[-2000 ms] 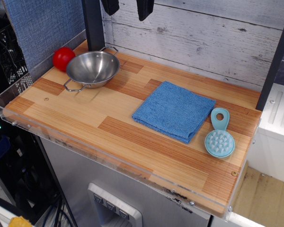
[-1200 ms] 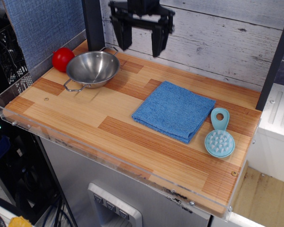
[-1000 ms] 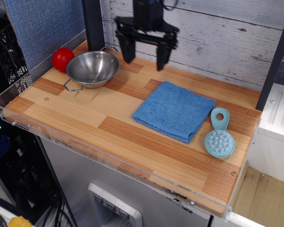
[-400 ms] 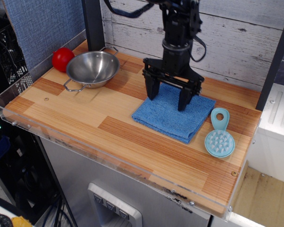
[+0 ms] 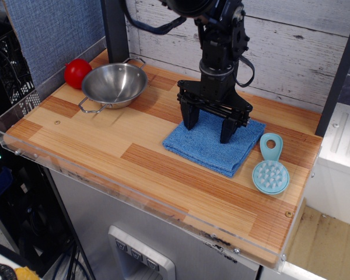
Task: Move blue towel to lower part of table
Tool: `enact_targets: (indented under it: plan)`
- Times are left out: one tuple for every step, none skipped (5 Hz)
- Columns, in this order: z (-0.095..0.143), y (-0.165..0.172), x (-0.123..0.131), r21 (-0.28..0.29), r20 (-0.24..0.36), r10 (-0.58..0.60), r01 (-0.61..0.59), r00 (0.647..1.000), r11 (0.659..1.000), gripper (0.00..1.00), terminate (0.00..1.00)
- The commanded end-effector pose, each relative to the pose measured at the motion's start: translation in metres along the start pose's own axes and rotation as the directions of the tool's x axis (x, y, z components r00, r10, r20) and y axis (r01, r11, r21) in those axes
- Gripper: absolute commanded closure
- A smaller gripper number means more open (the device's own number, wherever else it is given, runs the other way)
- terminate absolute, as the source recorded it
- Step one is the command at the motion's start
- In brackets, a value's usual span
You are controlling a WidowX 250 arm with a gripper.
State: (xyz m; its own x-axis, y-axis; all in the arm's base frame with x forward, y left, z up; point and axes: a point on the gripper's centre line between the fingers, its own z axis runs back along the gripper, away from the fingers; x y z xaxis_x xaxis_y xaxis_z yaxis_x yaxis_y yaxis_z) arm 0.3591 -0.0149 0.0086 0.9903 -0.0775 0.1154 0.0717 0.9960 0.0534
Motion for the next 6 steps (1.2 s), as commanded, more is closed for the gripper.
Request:
enact_targets:
  plan:
    - [-0.013, 0.006, -0.013, 0.021, -0.017, -0.036, 0.037, 0.999, 0.999, 0.0, 0.0]
    - [-0.011, 0.013, -0.022, 0.021, -0.053, -0.023, 0.024, 0.998, 0.999, 0.0, 0.0]
    - [-0.007, 0.021, -0.047, 0.015, -0.105, -0.012, 0.013, 0.994, 1.0, 0.0, 0.0]
    - [-0.004, 0.026, -0.074, 0.02, -0.139, -0.02, 0.023, 0.99, 1.0, 0.0, 0.0]
    - [0.004, 0.029, -0.089, 0.022, -0.137, -0.032, 0.036, 0.99, 0.999, 0.0, 0.0]
    - [0.008, 0.033, -0.096, 0.027, -0.131, -0.026, 0.03, 0.991, 0.999, 0.0, 0.0]
